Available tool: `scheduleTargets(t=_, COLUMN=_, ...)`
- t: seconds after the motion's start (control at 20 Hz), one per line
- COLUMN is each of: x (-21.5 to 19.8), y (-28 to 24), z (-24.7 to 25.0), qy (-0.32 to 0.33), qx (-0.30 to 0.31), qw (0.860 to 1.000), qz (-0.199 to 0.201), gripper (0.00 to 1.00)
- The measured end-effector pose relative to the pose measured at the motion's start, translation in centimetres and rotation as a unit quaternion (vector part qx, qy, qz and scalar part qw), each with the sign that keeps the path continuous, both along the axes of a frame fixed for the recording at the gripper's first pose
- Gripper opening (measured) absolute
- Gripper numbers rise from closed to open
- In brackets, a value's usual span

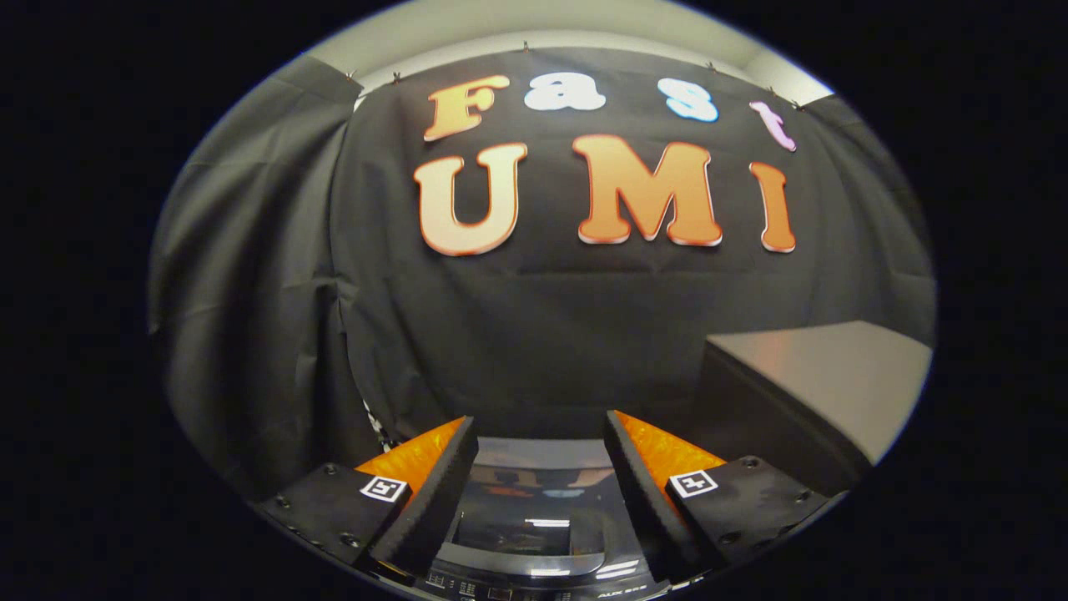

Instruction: Put the clothes into the washing machine and then close the washing machine lid.

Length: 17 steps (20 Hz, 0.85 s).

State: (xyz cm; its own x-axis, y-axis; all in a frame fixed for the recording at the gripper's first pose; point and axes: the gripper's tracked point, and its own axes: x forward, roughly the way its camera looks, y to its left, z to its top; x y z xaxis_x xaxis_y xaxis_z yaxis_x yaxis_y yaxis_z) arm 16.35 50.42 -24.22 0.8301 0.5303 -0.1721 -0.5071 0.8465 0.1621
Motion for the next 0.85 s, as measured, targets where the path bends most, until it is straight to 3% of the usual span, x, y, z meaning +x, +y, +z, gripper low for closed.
scheduleTargets(t=0.45, x=-5.3, y=-12.0, z=11.0, qy=-0.085, qx=0.020, qw=0.996, qz=-0.020, gripper=0.98)
scheduleTargets(t=0.85, x=-10.1, y=-24.0, z=15.2, qy=-0.066, qx=0.051, qw=0.996, qz=-0.035, gripper=0.98)
